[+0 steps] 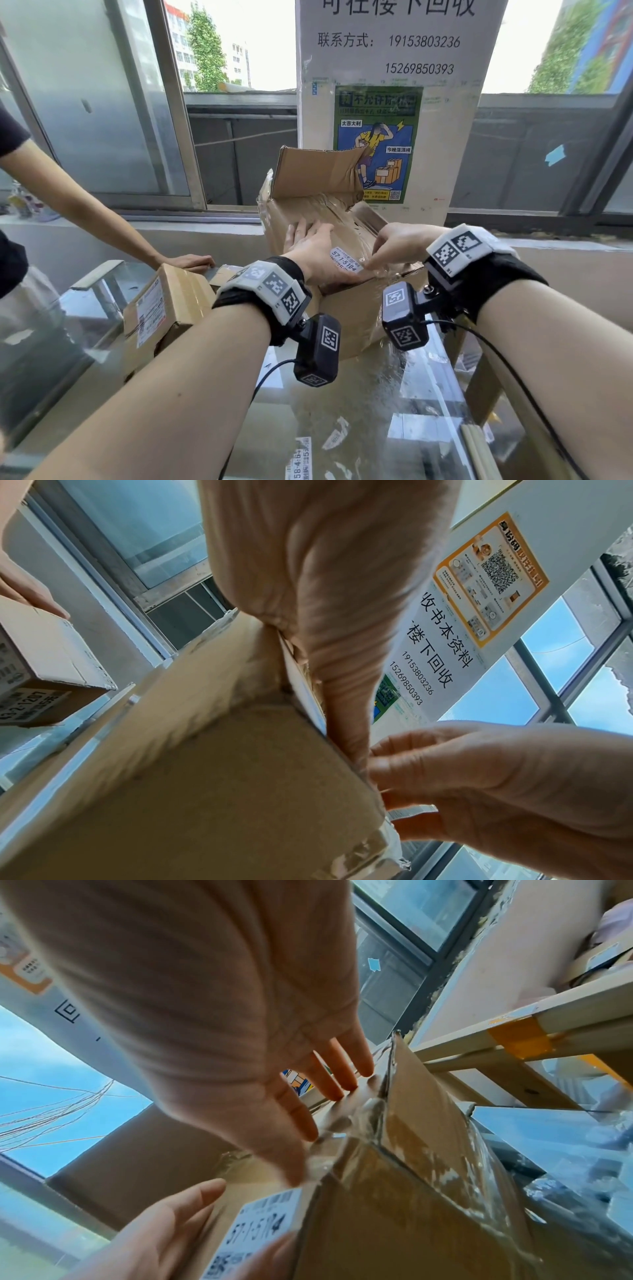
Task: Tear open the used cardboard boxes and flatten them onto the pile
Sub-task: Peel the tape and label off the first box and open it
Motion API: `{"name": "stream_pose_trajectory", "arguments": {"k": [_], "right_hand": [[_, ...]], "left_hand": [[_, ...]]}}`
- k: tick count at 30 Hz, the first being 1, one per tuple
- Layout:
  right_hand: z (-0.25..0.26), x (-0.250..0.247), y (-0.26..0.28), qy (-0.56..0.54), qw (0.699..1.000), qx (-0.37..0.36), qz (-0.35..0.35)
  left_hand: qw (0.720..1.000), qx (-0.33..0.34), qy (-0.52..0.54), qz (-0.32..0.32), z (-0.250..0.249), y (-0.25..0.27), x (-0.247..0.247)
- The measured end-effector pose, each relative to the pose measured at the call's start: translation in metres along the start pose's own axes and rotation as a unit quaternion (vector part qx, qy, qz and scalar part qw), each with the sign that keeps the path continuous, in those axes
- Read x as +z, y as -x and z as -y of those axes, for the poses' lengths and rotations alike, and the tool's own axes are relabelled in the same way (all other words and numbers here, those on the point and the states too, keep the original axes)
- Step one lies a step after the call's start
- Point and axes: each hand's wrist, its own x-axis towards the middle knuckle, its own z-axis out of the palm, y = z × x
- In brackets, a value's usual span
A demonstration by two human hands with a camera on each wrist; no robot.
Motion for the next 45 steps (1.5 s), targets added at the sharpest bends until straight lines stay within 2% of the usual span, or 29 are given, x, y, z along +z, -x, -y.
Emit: {"name": "stream_pose_trajectory", "arguments": {"k": [8, 15, 23, 29, 33, 39, 45], "right_hand": [[0.001, 0.007, -0.008, -0.023, 0.998, 0.032, -0.057], [0.006, 0.006, -0.007, -0.005, 0.997, 0.003, -0.083], [0.003, -0.001, -0.007, 0.027, 0.999, 0.005, -0.019], [0.008, 0.001, -0.003, 0.059, 0.998, 0.016, -0.006], [0.014, 0.001, -0.003, 0.077, 0.997, 0.021, -0.01], [0.014, 0.015, 0.002, 0.071, 0.993, -0.022, -0.093], [0.015, 0.02, 0.009, 0.12, 0.983, -0.046, -0.128]], "left_hand": [[1.0, 0.002, -0.029, 0.007, 0.0, 0.0, 0.0], [1.0, 0.002, -0.015, 0.004, -0.001, 0.002, 0.001], [1.0, 0.003, -0.018, 0.006, -0.001, 0.002, -0.002], [0.999, -0.001, -0.019, 0.05, -0.004, 0.004, -0.009], [0.999, 0.002, -0.013, 0.04, -0.004, 0.006, -0.007], [0.999, 0.013, -0.026, 0.024, 0.002, 0.004, -0.004], [0.999, 0.033, -0.009, 0.035, 0.006, 0.001, -0.003]]}}
